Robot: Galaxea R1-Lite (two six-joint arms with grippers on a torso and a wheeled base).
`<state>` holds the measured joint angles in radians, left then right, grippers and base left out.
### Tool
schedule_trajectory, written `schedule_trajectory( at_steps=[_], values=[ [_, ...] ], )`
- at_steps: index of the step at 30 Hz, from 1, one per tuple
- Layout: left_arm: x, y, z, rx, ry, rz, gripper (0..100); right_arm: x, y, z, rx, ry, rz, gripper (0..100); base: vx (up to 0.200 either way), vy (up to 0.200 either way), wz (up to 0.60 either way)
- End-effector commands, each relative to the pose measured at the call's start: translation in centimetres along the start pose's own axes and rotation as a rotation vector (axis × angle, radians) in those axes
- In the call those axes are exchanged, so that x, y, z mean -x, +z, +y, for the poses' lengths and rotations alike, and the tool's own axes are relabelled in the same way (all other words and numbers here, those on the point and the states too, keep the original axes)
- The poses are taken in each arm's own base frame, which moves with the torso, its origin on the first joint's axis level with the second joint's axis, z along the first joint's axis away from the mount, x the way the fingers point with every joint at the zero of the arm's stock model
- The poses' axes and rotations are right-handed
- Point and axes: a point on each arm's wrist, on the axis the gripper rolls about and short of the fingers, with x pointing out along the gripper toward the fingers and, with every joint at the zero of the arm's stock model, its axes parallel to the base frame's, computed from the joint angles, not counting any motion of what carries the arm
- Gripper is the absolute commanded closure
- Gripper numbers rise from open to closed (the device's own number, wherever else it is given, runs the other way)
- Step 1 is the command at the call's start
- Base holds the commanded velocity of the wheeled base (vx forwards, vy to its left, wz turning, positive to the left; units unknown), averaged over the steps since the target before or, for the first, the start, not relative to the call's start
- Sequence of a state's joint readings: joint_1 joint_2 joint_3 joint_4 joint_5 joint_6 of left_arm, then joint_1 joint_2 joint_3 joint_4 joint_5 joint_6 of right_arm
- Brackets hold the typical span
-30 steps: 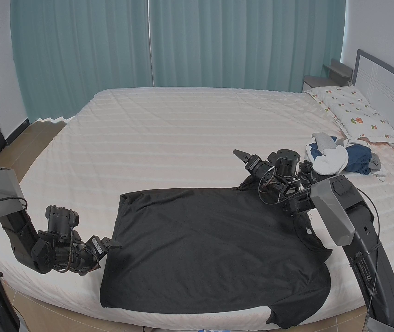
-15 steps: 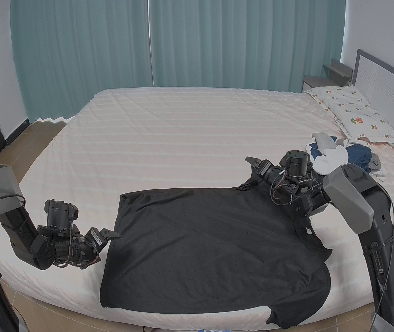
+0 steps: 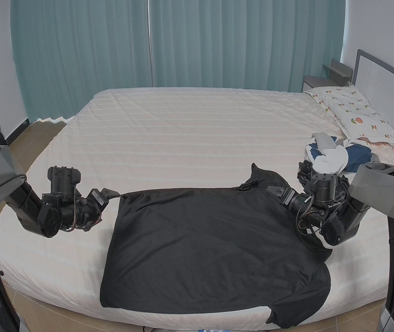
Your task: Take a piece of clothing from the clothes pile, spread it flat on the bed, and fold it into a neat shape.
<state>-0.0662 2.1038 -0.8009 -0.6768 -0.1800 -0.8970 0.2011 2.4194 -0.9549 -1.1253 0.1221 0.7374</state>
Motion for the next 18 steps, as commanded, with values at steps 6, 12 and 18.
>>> schedule_trajectory(
  at_steps=[6,12,18],
  values=[
    [-10.3,5.1,-1.4,-0.072,-0.004,-0.062,0,10.6,-0.3,-1.8,-0.001,-0.034,-0.077,0,0.0,0.0,0.0],
    [-12.5,4.9,-1.5,-0.113,0.003,-0.041,0,12.0,-1.1,-2.1,-0.004,-0.04,-0.068,0,0.0,0.0,0.0],
    [-13.6,4.3,-1.4,-0.12,-0.001,-0.033,0,12.7,-1.0,-2.4,-0.016,-0.061,-0.066,0,0.0,0.0,0.0]
  ],
)
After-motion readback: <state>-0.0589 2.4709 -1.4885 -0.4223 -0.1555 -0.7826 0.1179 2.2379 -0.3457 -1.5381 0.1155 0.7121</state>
